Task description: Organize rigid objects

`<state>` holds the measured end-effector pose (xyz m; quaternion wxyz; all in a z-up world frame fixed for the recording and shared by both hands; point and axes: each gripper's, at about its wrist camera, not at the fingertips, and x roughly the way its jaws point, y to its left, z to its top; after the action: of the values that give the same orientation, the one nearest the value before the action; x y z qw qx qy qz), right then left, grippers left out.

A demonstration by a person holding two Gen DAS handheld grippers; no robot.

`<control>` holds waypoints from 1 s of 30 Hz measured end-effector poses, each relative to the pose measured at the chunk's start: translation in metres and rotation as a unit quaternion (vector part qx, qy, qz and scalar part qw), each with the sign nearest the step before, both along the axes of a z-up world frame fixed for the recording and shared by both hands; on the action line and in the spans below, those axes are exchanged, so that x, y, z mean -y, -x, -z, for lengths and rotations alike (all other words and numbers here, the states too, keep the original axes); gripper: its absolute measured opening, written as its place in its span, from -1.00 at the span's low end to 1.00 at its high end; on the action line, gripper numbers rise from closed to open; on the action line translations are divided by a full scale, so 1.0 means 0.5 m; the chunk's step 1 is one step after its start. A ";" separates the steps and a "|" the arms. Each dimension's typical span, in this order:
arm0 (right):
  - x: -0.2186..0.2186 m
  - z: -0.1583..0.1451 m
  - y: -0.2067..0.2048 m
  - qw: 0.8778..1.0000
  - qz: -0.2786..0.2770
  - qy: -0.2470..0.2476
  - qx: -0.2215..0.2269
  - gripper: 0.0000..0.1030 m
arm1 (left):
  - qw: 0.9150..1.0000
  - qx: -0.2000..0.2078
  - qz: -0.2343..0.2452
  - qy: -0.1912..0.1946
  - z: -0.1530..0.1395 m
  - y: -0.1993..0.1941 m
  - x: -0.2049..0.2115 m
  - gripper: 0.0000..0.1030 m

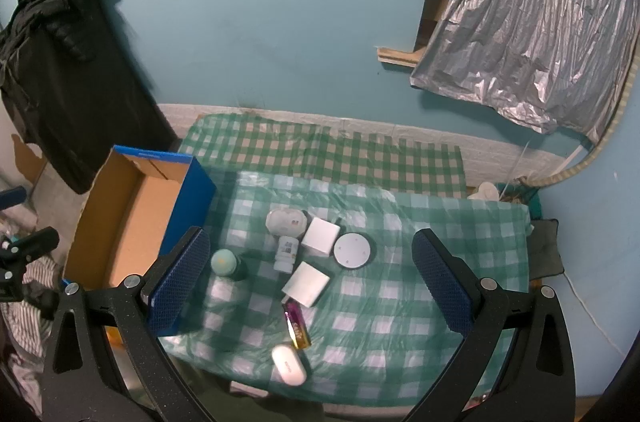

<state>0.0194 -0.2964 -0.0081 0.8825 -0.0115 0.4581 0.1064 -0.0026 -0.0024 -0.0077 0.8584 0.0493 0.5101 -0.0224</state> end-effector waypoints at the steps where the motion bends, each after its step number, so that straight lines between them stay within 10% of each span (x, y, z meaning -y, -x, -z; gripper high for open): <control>1: -0.001 0.001 -0.001 1.000 0.000 0.001 0.000 0.96 | 1.000 0.000 0.000 0.000 0.000 0.000 0.000 0.97; 30: 0.008 0.149 0.036 0.993 -0.050 0.015 -0.108 0.87 | 0.999 -0.041 -0.016 -0.026 0.095 0.008 -0.056 0.97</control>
<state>0.0016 -0.3005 -0.0824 0.8212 -0.0358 0.5510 0.1441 -0.0068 0.0257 -0.0550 0.8356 0.0624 0.5457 0.0027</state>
